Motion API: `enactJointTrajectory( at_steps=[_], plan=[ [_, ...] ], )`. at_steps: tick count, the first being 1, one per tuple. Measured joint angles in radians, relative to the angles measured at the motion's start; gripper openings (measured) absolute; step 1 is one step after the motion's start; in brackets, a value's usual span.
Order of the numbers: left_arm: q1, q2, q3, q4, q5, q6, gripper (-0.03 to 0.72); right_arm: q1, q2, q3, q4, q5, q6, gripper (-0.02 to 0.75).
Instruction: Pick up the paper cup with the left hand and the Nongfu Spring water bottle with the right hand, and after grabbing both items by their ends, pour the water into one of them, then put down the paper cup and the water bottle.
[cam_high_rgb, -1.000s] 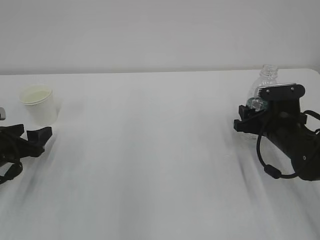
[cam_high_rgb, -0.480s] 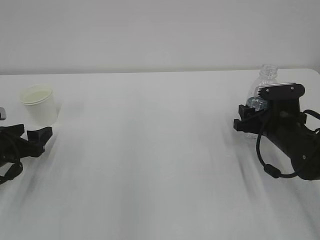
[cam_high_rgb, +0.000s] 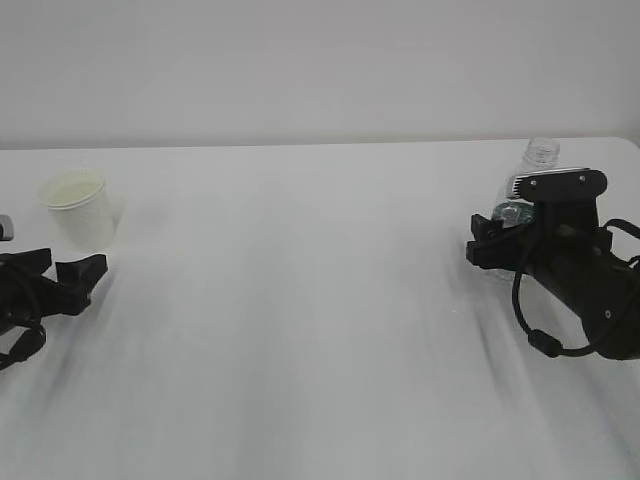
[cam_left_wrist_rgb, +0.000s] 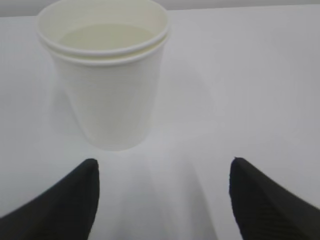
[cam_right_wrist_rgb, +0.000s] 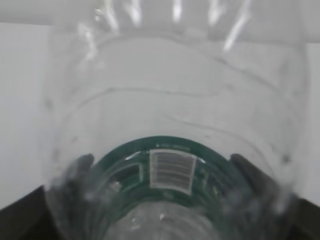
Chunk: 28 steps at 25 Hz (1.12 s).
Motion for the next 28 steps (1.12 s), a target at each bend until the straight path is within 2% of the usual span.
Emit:
enactJointTrajectory(
  at_steps=[22,28],
  plan=[
    [0.0,0.0,0.0,0.008,0.0,-0.01,0.565,0.0,0.0,0.0,0.0,0.031,0.0,0.621],
    [0.0,-0.024,0.012,0.008,0.0,-0.01,0.565,0.0,-0.067,0.031,0.0,0.062,0.0,0.619]
  ],
)
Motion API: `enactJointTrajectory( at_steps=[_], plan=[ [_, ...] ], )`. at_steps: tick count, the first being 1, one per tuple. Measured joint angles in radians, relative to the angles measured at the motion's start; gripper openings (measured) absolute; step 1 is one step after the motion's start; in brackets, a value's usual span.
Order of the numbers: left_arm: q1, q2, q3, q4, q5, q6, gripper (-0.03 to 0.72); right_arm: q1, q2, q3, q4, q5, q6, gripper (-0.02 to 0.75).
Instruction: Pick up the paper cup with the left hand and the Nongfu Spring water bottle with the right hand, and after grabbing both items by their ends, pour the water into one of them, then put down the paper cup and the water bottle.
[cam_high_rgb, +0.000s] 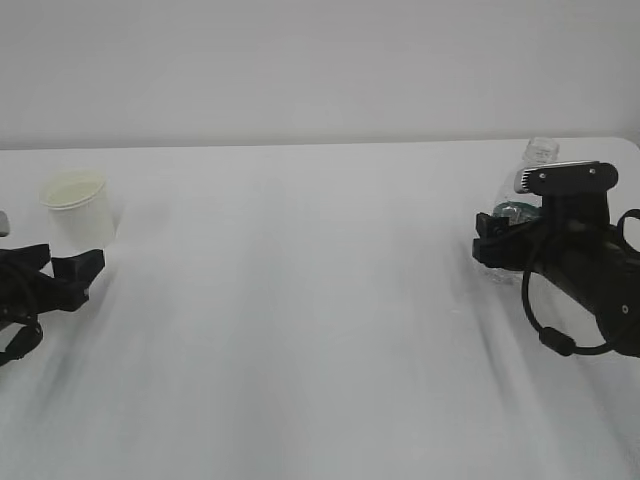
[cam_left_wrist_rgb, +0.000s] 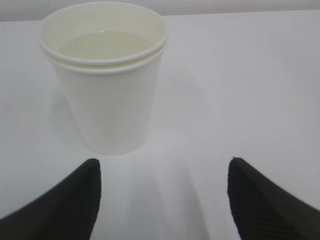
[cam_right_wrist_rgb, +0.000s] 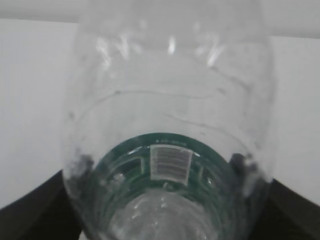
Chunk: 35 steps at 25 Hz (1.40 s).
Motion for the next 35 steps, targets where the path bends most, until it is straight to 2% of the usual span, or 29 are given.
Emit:
enactJointTrajectory(
  at_steps=[13,21,28,35],
  plan=[
    [0.0,-0.051,0.054,-0.012,0.0,0.0,0.564,0.0,-0.041,0.064,0.0,0.078,0.0,0.61],
    [0.0,-0.117,0.063,-0.01,0.005,0.0,0.56,0.0,-0.139,0.139,-0.004,0.089,0.0,0.606],
    [0.0,-0.181,0.122,-0.004,0.005,0.0,0.558,0.0,-0.221,0.181,-0.038,0.093,0.003,0.596],
    [0.0,-0.301,0.144,-0.003,0.011,-0.004,0.558,0.0,-0.316,0.187,-0.048,0.157,0.014,0.596]
  ],
)
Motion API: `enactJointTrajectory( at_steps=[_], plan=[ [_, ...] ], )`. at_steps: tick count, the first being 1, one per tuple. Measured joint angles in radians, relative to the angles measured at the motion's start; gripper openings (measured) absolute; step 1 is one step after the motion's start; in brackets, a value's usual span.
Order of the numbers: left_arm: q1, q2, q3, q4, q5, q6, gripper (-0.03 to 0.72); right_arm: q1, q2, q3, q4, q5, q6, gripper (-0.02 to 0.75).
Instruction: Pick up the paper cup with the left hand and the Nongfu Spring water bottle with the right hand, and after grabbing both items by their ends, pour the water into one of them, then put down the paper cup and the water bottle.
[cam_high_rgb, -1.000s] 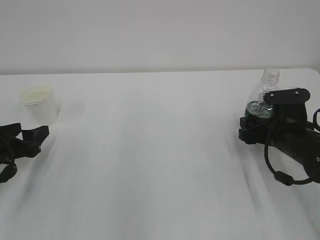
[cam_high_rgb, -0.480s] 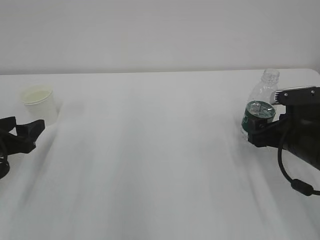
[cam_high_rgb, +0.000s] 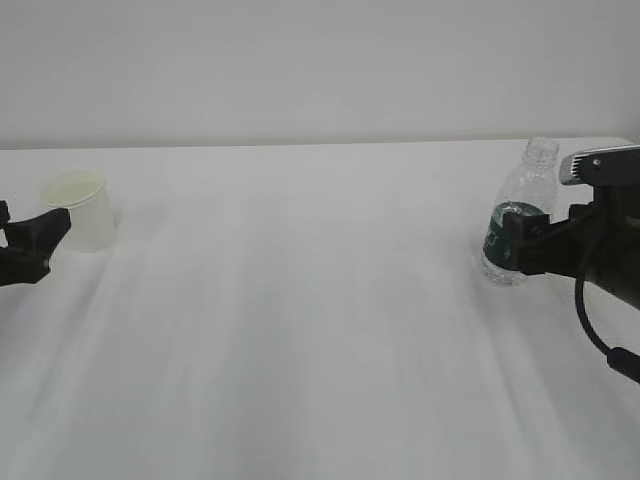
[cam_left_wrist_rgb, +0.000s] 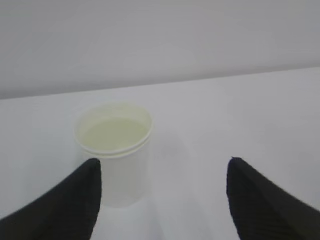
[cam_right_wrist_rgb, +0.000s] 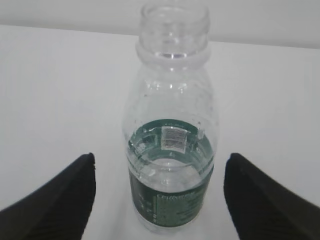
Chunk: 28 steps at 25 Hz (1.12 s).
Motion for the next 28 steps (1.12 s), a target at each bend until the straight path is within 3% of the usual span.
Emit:
enactJointTrajectory(
  at_steps=[28],
  plan=[
    [0.0,-0.572,0.011,-0.004,0.329,-0.138,0.556,0.0,-0.339,0.005,-0.002,0.283,0.0,0.595]
  ],
)
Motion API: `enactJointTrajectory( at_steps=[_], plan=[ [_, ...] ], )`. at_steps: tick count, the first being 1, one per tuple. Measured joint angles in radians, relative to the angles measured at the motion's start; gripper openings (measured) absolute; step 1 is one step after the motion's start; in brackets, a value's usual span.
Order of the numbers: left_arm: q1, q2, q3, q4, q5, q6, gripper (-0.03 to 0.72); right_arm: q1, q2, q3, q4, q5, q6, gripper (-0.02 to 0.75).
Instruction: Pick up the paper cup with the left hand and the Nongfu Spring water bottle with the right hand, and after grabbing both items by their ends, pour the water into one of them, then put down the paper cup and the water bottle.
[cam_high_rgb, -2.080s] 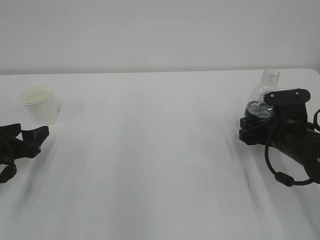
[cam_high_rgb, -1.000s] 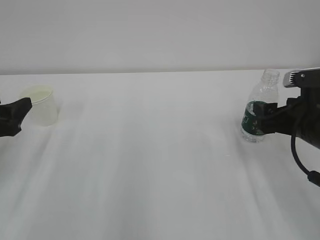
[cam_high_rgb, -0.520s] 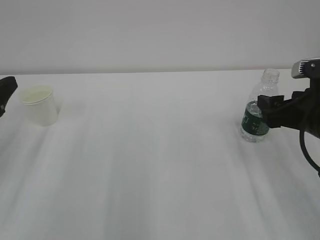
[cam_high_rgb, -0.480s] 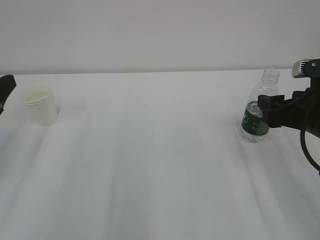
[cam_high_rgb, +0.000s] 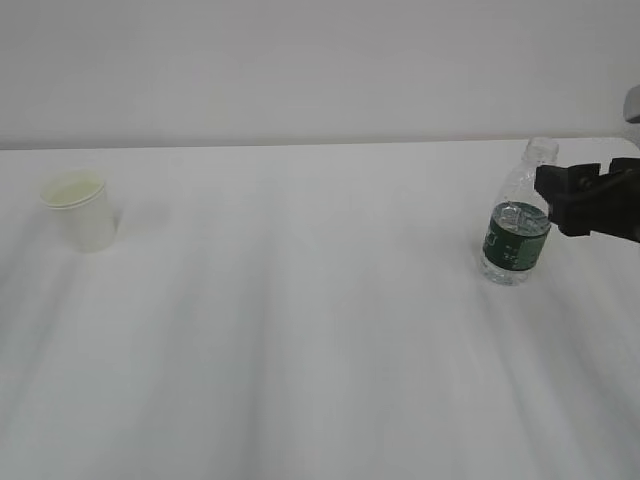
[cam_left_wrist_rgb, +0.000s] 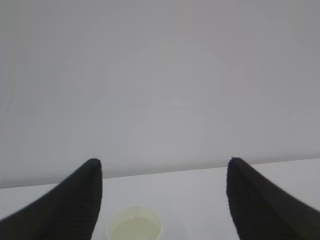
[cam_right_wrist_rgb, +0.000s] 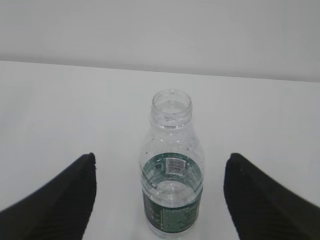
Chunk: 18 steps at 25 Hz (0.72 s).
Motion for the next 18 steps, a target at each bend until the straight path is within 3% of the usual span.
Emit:
enactJointTrajectory(
  at_steps=[18],
  plan=[
    [0.0,-0.447,-0.056,0.0,0.485,-0.067,0.55,0.0,-0.326,0.006,-0.001,0.288,-0.004,0.594]
  ],
)
